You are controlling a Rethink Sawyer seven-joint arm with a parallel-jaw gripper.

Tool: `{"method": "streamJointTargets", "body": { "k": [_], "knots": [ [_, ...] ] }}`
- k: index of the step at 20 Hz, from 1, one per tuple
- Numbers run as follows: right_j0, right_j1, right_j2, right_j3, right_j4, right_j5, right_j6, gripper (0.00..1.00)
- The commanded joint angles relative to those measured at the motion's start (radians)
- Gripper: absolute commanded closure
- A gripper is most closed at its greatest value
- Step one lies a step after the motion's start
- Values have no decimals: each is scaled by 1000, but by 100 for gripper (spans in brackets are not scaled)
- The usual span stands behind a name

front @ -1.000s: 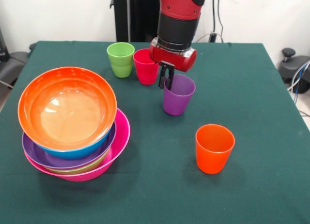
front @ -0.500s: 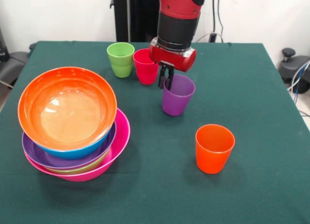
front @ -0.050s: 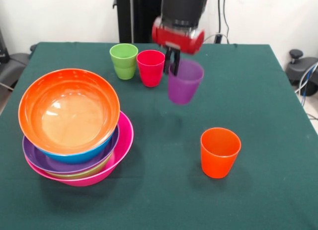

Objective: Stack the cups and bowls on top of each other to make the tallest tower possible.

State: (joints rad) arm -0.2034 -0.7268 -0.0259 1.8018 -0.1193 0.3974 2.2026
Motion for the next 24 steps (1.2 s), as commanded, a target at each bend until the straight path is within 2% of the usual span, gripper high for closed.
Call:
{"method": "streamJointTargets", "body": {
  "k": [1,10,14,17,21,24],
  "knots": [
    [-46,-272,141,30,84,345,-95,100],
    [-71,-414,146,-37,164,585,-111,100],
    [-120,-486,144,-48,212,678,-172,100],
    [-160,-524,135,-81,200,772,-222,100],
    [-218,-527,141,-59,191,750,-291,100],
    [-274,-501,153,-11,171,664,-352,100]
  ]
}}
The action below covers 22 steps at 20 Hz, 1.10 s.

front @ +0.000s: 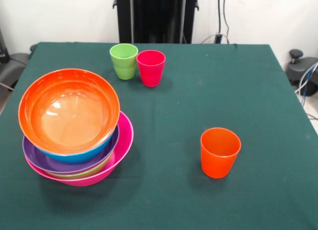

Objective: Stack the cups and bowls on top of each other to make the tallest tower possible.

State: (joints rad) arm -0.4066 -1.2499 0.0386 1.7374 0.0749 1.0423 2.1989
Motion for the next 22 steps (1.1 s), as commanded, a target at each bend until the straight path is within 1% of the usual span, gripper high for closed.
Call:
{"method": "streamJointTargets", "body": {
  "k": [1,5,8,12,19,22],
  "knots": [
    [-94,36,98,75,-28,-22,-370,100],
    [-163,84,140,131,-51,-140,-428,100],
    [-188,109,167,155,-86,-200,-421,100],
    [-208,133,187,168,-116,-248,-420,100],
    [-249,135,219,199,-150,-287,-428,100],
    [-267,159,238,214,-173,-330,-416,100]
  ]
}}
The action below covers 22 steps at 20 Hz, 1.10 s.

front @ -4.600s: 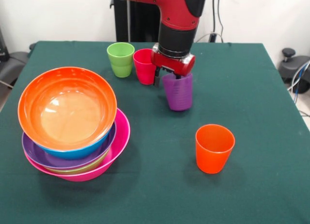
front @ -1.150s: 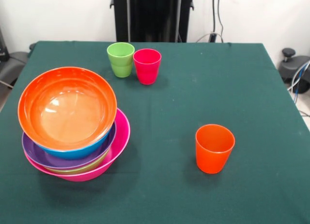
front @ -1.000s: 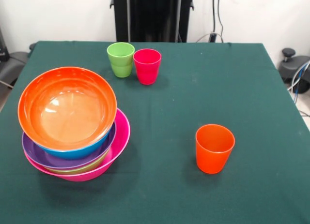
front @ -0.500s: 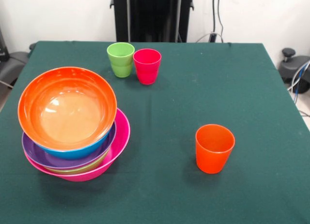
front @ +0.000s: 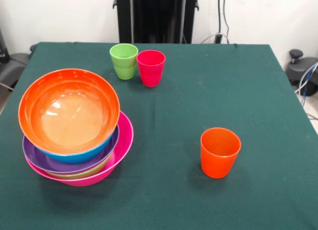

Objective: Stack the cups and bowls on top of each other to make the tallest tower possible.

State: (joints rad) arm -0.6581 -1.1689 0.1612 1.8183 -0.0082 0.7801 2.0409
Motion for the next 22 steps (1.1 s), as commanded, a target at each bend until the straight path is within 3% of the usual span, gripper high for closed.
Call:
{"method": "streamJointTargets", "body": {
  "k": [1,10,22],
  "knots": [
    [-21,86,122,137,-100,-81,-254,100],
    [-62,199,154,148,-232,-215,-188,100],
    [-125,287,201,155,-337,-301,-147,100]
  ]
}}
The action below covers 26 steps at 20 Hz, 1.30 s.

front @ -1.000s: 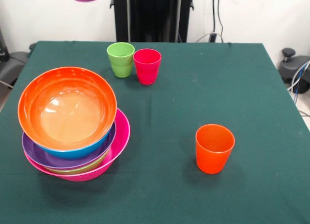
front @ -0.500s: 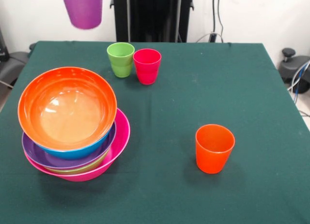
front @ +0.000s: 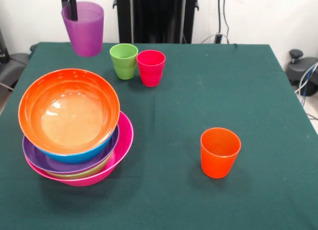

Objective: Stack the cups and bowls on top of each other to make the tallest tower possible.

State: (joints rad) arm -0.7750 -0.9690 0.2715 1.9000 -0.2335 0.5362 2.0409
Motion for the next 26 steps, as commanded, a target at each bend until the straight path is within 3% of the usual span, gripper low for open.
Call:
{"method": "streamJointTargets", "body": {
  "k": [1,9,17,26],
  "knots": [
    [-8,95,91,72,-121,-63,-141,100],
    [-28,145,105,66,-175,-101,-117,100],
    [-105,182,149,43,-212,-91,-153,100],
    [-194,77,251,53,-151,53,-212,100]
  ]
}}
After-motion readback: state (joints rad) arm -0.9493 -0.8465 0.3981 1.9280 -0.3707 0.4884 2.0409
